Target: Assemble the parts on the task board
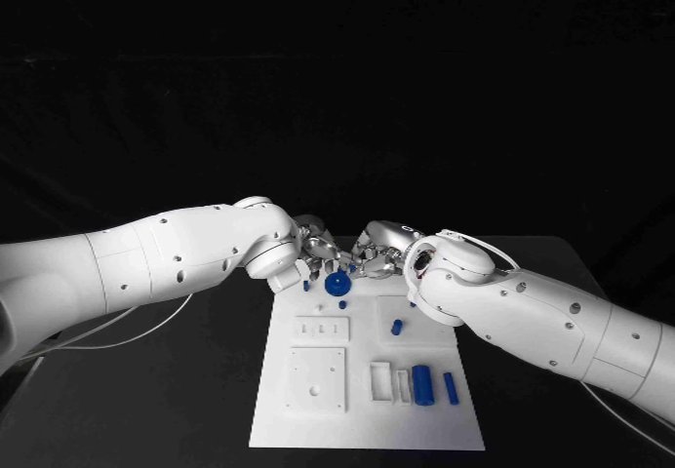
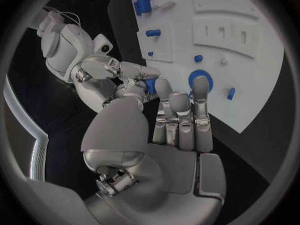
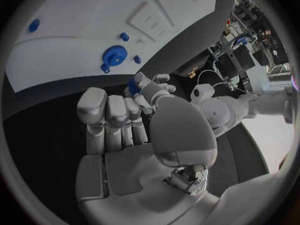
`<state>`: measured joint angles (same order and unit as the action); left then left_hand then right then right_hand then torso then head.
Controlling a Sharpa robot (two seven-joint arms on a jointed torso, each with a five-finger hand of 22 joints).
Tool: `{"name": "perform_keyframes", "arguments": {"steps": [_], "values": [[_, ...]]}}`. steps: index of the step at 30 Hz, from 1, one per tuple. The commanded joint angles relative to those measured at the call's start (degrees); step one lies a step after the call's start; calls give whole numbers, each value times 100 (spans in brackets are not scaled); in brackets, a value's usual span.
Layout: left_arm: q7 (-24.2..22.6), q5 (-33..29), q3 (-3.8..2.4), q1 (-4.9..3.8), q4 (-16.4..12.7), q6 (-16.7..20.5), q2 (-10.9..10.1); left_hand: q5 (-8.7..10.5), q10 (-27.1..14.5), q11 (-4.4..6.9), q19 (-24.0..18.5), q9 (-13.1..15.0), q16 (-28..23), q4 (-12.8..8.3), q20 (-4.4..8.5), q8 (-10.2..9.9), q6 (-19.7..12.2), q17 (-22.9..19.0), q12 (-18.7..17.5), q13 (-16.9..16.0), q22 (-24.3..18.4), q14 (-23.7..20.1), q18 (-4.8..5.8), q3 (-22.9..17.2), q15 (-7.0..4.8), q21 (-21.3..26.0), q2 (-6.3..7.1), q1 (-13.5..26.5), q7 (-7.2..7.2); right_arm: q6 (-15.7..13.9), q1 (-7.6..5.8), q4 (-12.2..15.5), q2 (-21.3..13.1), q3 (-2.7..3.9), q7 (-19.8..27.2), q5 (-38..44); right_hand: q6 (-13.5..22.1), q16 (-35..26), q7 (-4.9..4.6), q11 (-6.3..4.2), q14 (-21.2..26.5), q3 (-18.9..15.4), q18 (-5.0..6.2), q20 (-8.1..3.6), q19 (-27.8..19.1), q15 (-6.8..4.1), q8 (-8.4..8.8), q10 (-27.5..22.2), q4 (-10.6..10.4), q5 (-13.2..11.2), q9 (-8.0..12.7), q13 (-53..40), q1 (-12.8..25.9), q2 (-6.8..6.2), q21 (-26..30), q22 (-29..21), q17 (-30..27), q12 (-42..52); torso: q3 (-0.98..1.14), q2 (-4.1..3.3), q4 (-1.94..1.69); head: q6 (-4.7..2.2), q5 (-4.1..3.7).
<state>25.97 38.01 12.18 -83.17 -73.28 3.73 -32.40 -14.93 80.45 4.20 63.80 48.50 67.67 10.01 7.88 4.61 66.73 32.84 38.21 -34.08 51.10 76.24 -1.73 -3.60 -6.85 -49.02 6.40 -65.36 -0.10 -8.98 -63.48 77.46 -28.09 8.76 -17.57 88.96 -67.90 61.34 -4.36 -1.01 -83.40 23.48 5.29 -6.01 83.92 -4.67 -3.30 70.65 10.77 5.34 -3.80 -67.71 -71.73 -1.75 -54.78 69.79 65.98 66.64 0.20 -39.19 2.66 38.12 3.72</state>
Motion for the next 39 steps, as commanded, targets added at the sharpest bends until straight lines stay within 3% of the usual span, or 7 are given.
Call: {"name": "perform_keyframes", "arguments": {"steps": [1,12,24,27,31,37,39], "values": [[-10,31,0,6,1,-111,22,-27,-34,7,55,-13,13,-49,-4,-21,-4,-7,-32,5,13,-34,-55,-12,-1,31,-72,-18,-18,105,0,17,11,-1,-31,89,-82,-38,50,-23,-21,-22,-10,-18,354,-26,-36,-31,24,20,-370,4,12,37,29,-5,-5,-19,3,1,-4,3,1],[-28,4,2,14,-1,-111,48,-78,-45,14,104,-147,15,-523,0,-31,-30,-18,-39,7,221,-38,-44,95,-7,191,-474,-105,-7,155,0,16,31,-1,-45,95,-91,-43,53,-28,-24,-31,-9,-20,353,-28,-37,-33,30,37,-380,10,14,44,40,-15,-5,-24,3,-1,-2,20,1],[-77,-93,2,22,-38,-84,38,-923,-46,-2,115,-507,37,-1164,2,-24,-199,-13,-58,17,353,-38,-52,-402,-3,236,-992,-709,-58,215,1,-29,60,-1,-57,95,-90,-46,51,-28,-24,-33,-10,-20,353,-27,-36,-33,35,47,-385,9,14,53,38,-16,-6,-24,5,-3,-7,35,-7],[-94,-116,2,23,-48,-107,38,-353,-44,-35,104,-492,45,-1373,-15,2,-234,-9,-75,27,421,-39,-80,-1200,3,241,-927,-603,-109,209,2,-37,68,-1,-61,95,-82,-61,51,-27,-21,-41,-7,-20,350,-27,-35,-47,40,59,-389,21,24,58,63,-33,-13,-39,5,-2,-7,37,-6],[-106,-131,2,25,-54,-126,40,-309,-34,-27,105,-386,55,-1463,-23,64,-252,-9,-65,23,515,-41,-103,-1815,16,262,-815,-366,-122,201,2,-41,75,-1,-66,95,-82,-61,51,-27,-21,-41,-7,-20,350,-27,-35,-47,40,59,-389,21,24,58,63,-33,-13,-39,4,0,-5,41,3],[-127,-137,1,27,-48,-105,31,-299,-32,-24,132,-214,62,-1506,-21,131,-285,-13,-52,16,626,-42,-107,-1984,15,323,-826,-278,-116,206,3,-46,72,-1,-58,92,-75,-77,55,-28,-22,-65,-7,-21,352,-29,-35,-59,31,112,-392,39,51,40,72,-45,-19,-57,4,1,-2,47,3],[-139,-138,1,27,-41,-81,21,-324,-27,-21,143,-159,65,-1519,-20,151,-284,-13,-47,14,649,-34,-107,-2015,13,344,-821,-262,-113,206,3,-48,64,-1,-46,88,-76,-85,62,-30,-22,-156,-7,-22,351,-29,-36,-60,8,372,-389,46,93,-7,74,-49,-23,-61,6,1,-2,44,1]]}}
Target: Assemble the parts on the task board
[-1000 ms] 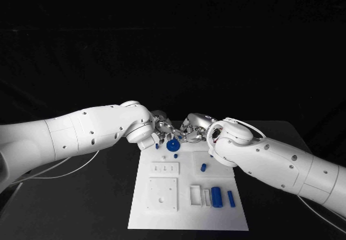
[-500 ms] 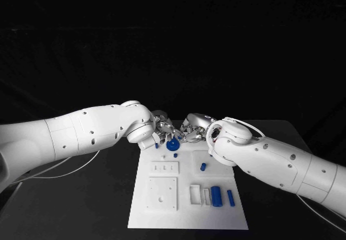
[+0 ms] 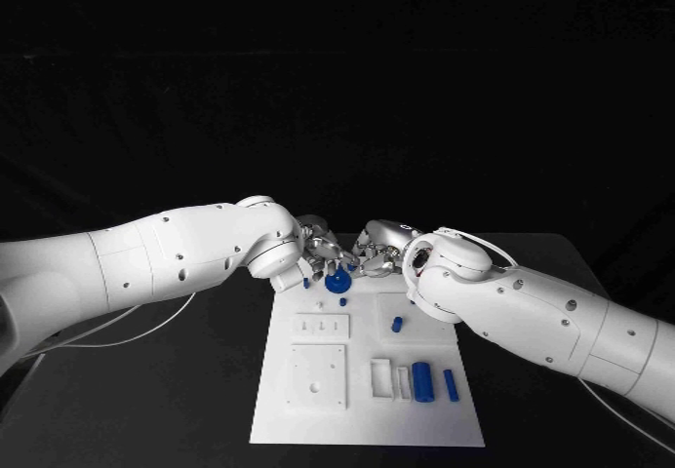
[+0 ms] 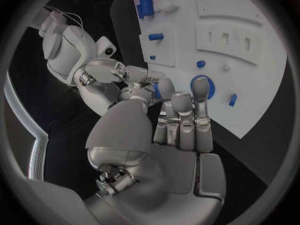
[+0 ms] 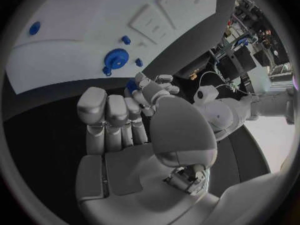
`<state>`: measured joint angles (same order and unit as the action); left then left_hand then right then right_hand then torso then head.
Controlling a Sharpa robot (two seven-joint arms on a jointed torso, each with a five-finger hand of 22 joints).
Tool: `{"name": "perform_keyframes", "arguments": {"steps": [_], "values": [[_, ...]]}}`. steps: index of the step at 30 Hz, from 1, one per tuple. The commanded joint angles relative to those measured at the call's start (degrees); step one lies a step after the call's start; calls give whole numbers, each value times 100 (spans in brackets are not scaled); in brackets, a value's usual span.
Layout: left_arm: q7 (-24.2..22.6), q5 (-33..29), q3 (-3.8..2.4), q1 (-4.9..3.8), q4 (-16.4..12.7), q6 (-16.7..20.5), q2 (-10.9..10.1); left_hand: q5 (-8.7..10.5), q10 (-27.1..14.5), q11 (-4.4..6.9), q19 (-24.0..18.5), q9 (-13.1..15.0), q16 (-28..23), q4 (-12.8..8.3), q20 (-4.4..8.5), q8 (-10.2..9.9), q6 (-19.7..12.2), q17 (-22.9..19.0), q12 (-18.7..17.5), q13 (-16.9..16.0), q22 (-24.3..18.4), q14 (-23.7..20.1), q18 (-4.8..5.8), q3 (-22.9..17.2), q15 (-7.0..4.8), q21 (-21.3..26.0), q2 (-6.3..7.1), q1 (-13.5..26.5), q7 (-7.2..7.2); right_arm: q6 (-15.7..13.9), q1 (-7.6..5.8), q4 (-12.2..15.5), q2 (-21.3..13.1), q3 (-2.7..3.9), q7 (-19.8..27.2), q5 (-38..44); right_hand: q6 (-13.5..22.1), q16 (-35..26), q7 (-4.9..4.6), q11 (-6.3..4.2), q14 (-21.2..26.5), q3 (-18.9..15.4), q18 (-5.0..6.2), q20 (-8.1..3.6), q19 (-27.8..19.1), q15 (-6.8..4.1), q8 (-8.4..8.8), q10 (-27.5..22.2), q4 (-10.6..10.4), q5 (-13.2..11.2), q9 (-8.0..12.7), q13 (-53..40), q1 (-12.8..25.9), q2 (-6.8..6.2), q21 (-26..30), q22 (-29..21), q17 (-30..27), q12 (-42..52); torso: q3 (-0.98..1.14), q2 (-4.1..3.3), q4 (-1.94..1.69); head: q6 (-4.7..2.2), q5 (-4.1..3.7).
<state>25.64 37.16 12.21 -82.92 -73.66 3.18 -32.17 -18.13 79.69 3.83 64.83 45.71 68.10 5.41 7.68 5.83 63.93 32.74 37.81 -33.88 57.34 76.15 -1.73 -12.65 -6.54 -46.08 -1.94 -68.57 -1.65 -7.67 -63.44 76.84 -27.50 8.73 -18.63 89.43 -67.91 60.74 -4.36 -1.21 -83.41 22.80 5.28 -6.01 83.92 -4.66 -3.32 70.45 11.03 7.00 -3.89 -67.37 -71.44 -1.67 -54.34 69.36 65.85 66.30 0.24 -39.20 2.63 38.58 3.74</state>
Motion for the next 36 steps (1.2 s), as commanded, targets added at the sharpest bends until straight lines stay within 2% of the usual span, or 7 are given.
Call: {"name": "perform_keyframes", "arguments": {"steps": [1,8,13,15,19,25,36], "values": [[-111,-53,-2,3,-1,-14,-7,-6,53,17,44,133,25,-1064,1,33,-2,-2,-6,-5,36,-23,-108,-1123,-19,55,13,64,44,67,0,13,-2,2,67,39,-66,-32,64,-10,-20,-150,-6,-22,350,-29,-32,-52,-26,208,-373,23,55,-17,38,-11,-13,-40,1,2,3,0,0],[-115,-50,-2,3,8,-31,-31,-39,80,21,64,177,38,-1128,8,40,32,7,3,-8,85,-8,-110,-1183,-27,75,37,55,49,-257,8,4,-100,2,191,-72,590,-202,-112,109,14,-538,50,30,323,44,-36,-264,-403,-42,-133,246,161,-385,205,-100,-128,-273,-1,5,3,14,-12],[-119,-35,-1,6,6,-68,-68,-146,119,25,77,176,59,-1187,16,42,99,24,11,-10,118,12,-114,-1204,-35,77,95,53,62,-578,46,28,-277,2,378,-233,1283,-793,-270,225,112,-1138,142,148,288,138,-21,-695,-792,181,5,958,-172,-579,854,-452,-497,-747,2,6,4,8,13],[-119,-21,-1,7,6,-85,-87,-211,141,26,87,155,77,-1217,22,22,141,44,3,-5,143,23,-117,-1227,-42,78,123,64,66,-663,65,46,-371,3,471,-321,2587,-887,-364,282,148,-1289,182,187,274,182,33,-810,-1143,356,91,1140,-331,-822,1023,-524,-534,-798,6,9,8,9,19],[-117,12,1,9,-4,-108,-138,-255,178,35,99,111,92,-1266,29,-13,219,72,-2,-4,182,36,-118,-1241,-49,87,169,62,77,-832,114,137,-632,4,656,-535,2876,-1245,-388,300,224,-1430,258,212,276,194,54,-1032,-1579,384,107,1537,-631,-951,1561,-785,-750,-884,-1,9,7,13,41],[-100,75,7,18,-83,-77,-256,-411,242,44,129,20,128,-1311,35,-80,348,182,-27,0,238,82,-124,-1253,-56,112,241,80,96,-923,210,338,-1119,53,868,-843,2810,-1246,-400,308,210,-1215,252,205,280,195,44,-1033,-1382,687,101,1652,-693,-888,1590,-771,-727,-834,1,11,12,43,87],[26,390,129,50,-525,236,-638,-844,423,83,218,-2,240,-1332,28,-74,576,501,-56,1,315,266,-155,-1267,-73,134,431,210,165,-1089,281,394,-1623,328,1135,-1495,2621,-1245,-384,283,186,-899,254,199,289,183,38,-1020,-941,1010,94,1777,-471,-751,1575,-748,-699,-785,35,61,36,158,129]]}}
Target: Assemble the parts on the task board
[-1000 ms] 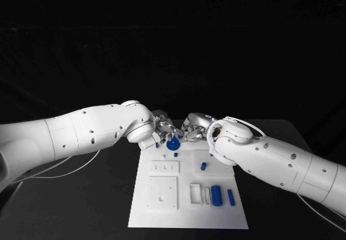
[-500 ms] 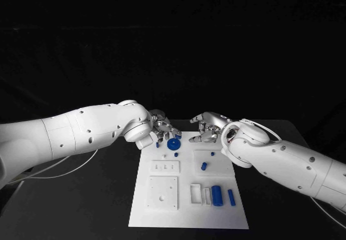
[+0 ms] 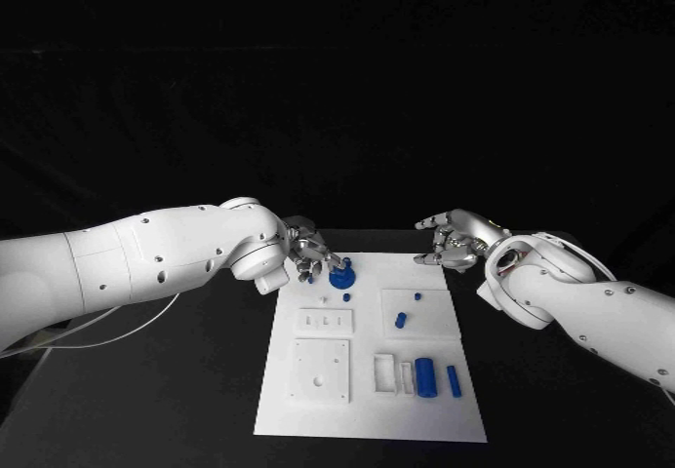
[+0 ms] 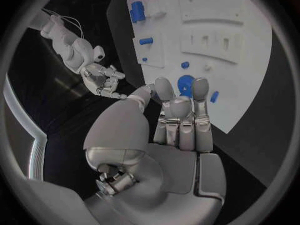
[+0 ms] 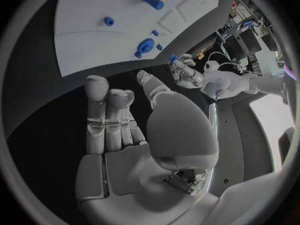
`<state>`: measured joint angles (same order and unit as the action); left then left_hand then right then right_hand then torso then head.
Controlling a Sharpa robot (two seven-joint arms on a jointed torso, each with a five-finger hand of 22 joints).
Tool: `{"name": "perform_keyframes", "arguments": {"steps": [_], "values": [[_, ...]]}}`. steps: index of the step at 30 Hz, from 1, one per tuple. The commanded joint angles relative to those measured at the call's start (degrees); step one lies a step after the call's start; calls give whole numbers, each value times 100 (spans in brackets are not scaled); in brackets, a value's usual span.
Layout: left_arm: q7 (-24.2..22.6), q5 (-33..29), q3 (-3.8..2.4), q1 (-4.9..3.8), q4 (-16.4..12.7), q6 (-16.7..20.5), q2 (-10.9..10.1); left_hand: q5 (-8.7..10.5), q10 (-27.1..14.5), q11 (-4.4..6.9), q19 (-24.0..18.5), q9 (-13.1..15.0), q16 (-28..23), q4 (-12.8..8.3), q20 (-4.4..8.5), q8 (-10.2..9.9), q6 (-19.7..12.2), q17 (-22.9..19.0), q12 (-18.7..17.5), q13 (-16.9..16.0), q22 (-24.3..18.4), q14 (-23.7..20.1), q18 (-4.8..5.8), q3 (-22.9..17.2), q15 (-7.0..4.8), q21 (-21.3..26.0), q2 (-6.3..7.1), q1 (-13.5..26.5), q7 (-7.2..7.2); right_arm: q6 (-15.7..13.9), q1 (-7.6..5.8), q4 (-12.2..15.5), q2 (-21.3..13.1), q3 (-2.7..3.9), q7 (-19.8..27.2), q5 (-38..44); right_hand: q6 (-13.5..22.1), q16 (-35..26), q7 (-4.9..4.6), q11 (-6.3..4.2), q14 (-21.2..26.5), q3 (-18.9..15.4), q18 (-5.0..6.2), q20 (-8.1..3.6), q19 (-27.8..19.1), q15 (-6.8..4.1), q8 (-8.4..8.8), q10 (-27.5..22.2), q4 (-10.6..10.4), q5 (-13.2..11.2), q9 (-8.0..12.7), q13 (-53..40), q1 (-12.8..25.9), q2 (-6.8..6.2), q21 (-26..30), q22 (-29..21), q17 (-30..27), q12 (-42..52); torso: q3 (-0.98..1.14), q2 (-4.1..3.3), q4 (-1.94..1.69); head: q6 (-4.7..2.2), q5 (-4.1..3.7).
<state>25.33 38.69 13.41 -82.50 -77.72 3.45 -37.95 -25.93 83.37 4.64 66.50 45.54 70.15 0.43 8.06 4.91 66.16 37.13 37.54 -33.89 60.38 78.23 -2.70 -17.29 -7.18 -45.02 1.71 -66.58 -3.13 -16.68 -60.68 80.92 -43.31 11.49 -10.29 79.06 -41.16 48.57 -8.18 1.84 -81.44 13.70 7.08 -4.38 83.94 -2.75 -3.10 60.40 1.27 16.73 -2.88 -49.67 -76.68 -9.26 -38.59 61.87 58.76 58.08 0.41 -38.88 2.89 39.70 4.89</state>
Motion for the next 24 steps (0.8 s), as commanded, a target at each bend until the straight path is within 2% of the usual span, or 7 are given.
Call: {"name": "perform_keyframes", "arguments": {"steps": [1,6,10,17,20,24], "values": [[74,271,16,15,-162,250,-91,-88,76,6,61,18,45,-838,-11,15,370,100,-36,1,21,77,-62,-819,-10,29,76,23,318,-212,7,-34,-55,89,324,-520,-78,-23,1,-25,-14,18,73,34,289,-11,15,-10,51,79,-8,9,66,14,-3,-1,14,41,20,37,5,69,21],[160,427,40,84,-411,578,-239,-191,194,26,118,84,84,-815,-36,1,484,344,-86,-31,77,178,-95,-864,-13,54,142,115,360,-334,4,-206,-84,330,485,-917,-193,-9,10,-33,-27,-15,78,26,291,-18,10,3,105,202,-14,15,122,52,-22,-2,30,59,31,75,-17,171,21],[196,468,46,163,-594,845,-313,-222,275,37,178,187,59,-783,-56,21,565,462,-137,-70,108,262,-108,-872,-19,86,192,205,405,-407,-36,-360,-40,449,609,-1085,-458,99,30,-49,-68,-61,49,10,294,-30,0,85,262,218,-25,-76,168,150,-197,73,123,157,37,100,-25,237,14],[272,635,50,337,-793,1078,-329,-272,296,46,219,244,19,-804,-83,-26,643,642,-165,-171,187,317,-138,-889,-13,147,221,232,417,-489,-123,-654,125,521,733,-1174,-498,74,33,-52,-66,-91,49,11,292,-31,-4,77,350,263,-28,-63,211,192,-194,52,122,142,48,100,-34,308,59],[291,788,51,409,-776,1130,-294,-268,299,45,225,260,-2,-787,-86,-24,649,643,-169,-172,200,322,-136,-885,-12,160,217,252,423,-507,-158,-773,217,532,715,-1199,-521,93,34,-55,-75,-72,44,11,296,-33,-5,91,392,278,-29,-82,191,211,-225,67,140,157,46,97,-27,335,97],[321,978,52,502,-687,1148,-217,-259,302,46,228,267,-11,-783,-91,-24,656,650,-171,-171,207,328,-136,-884,-10,170,217,252,425,-521,-212,-933,332,538,648,-1323,-531,100,34,-56,-80,-50,49,9,293,-35,-4,96,453,313,-29,-93,244,224,-242,69,156,163,41,103,-33,359,73]]}}
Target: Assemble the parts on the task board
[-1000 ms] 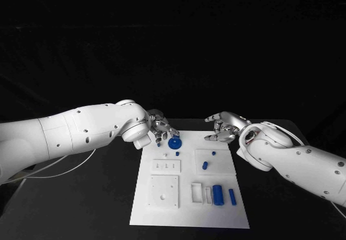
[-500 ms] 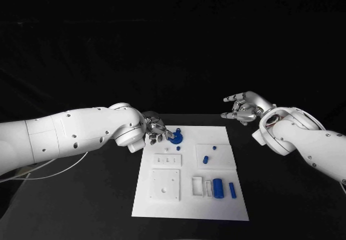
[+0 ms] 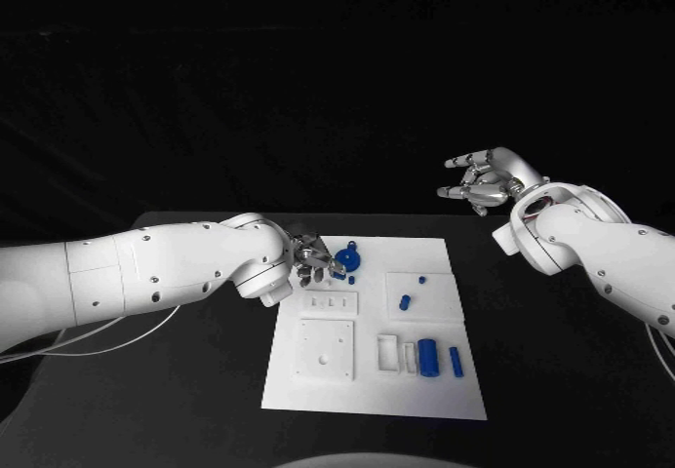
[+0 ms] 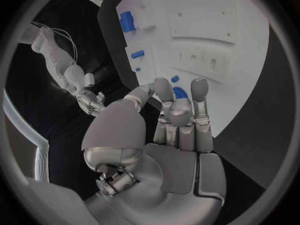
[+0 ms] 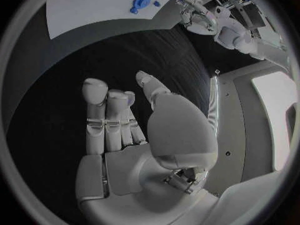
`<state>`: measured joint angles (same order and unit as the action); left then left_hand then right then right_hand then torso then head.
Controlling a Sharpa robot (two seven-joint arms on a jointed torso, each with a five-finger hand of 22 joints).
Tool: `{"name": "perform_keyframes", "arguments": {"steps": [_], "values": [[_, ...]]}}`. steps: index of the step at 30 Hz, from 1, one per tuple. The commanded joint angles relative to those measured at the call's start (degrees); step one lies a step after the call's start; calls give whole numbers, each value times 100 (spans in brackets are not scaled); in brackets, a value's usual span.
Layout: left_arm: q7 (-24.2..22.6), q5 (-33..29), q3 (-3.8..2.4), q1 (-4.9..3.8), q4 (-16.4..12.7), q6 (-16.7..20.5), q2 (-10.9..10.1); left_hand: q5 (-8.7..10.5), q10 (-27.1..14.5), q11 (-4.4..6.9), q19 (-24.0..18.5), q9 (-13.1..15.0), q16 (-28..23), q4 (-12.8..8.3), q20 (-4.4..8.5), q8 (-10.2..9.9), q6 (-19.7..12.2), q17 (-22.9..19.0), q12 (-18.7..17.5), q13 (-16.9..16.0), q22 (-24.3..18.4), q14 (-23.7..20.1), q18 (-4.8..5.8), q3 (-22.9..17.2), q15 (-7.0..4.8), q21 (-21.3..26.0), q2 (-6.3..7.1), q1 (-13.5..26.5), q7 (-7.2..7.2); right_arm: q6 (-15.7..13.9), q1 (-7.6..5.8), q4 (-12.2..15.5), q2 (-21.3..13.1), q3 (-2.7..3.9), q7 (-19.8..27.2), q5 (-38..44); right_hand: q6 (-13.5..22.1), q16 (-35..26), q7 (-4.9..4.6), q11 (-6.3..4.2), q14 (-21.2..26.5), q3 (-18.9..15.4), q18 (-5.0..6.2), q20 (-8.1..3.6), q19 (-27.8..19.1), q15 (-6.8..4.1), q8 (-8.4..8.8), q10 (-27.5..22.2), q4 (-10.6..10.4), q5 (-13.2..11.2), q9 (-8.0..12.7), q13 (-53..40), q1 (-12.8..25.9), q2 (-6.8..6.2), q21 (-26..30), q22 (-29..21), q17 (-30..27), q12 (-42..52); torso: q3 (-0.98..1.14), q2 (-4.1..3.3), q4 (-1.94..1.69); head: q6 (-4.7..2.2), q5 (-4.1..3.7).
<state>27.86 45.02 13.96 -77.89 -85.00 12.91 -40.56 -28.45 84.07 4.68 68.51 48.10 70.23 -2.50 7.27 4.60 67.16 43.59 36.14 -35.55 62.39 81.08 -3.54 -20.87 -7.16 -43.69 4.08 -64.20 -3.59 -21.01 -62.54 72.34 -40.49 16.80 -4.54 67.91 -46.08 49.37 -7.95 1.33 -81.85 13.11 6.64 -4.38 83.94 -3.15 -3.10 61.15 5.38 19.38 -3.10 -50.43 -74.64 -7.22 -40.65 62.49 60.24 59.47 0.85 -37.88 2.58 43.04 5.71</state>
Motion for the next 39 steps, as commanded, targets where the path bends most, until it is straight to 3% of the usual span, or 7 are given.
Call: {"name": "perform_keyframes", "arguments": {"steps": [1,5,12,24,30,31,39], "values": [[78,384,-4,62,63,200,61,-10,234,42,31,14,-17,-490,-16,6,558,24,-29,-7,11,52,-53,-526,-10,44,-17,14,471,-86,-37,-110,75,9,62,-240,-42,21,11,-4,-39,10,92,9,294,5,-4,21,44,61,-6,-16,41,21,-44,11,10,23,-2,2,-2,24,-10],[107,474,-3,128,122,185,104,-8,237,45,37,22,-10,-490,-25,12,577,52,-19,-9,20,62,-55,-525,-9,50,-16,14,478,-82,-71,-225,152,11,37,-327,-59,5,10,-5,-33,36,89,12,292,6,-5,10,75,96,-7,-2,27,40,-27,0,2,8,-8,-8,19,23,-1],[155,569,-4,228,154,145,132,-16,240,40,49,52,-13,-489,-51,32,604,94,5,-9,45,76,-74,-526,-1,73,-13,26,488,-84,-111,-344,246,12,19,-393,-61,-14,10,-6,-29,64,84,8,289,5,-6,7,108,95,-8,7,55,46,-9,-11,-8,-1,-10,-7,4,65,-19],[234,775,-4,313,100,15,84,-25,241,34,52,65,-12,-505,-71,35,609,129,19,-6,69,84,-86,-535,10,89,-8,28,486,-51,-128,-386,283,12,-23,-407,-64,-45,9,-5,-21,66,84,8,288,5,-7,-11,131,116,-8,30,79,48,20,-26,-27,-21,-15,-6,5,120,-11],[252,1199,-4,387,51,-5,61,-53,253,4,63,100,-8,-515,-153,79,643,183,89,19,125,105,-146,-529,36,122,10,55,492,-19,-129,-393,284,12,-50,-407,-49,-50,9,-4,-20,62,87,9,287,6,-5,-14,133,147,-7,35,88,48,36,-34,-29,-25,-8,-10,11,140,-3],[258,1229,-4,398,45,-16,57,-55,251,4,79,86,-19,-502,-203,81,649,201,123,67,167,117,-200,-547,43,150,24,52,492,-12,-129,-395,285,12,-56,-407,-47,-51,9,-5,-20,61,88,9,286,6,-5,-19,132,158,-7,41,90,47,41,-37,-29,-30,-8,-9,11,142,-3],[297,1285,-4,451,42,-70,37,-59,254,4,86,89,-8,-500,-214,92,661,230,137,79,188,126,-205,-545,45,163,24,58,497,33,-130,-414,297,12,-91,-401,-38,-61,8,-5,-17,58,88,9,287,6,-4,-24,130,197,-6,48,94,45,42,-34,-34,-36,-4,-7,14,160,1]]}}
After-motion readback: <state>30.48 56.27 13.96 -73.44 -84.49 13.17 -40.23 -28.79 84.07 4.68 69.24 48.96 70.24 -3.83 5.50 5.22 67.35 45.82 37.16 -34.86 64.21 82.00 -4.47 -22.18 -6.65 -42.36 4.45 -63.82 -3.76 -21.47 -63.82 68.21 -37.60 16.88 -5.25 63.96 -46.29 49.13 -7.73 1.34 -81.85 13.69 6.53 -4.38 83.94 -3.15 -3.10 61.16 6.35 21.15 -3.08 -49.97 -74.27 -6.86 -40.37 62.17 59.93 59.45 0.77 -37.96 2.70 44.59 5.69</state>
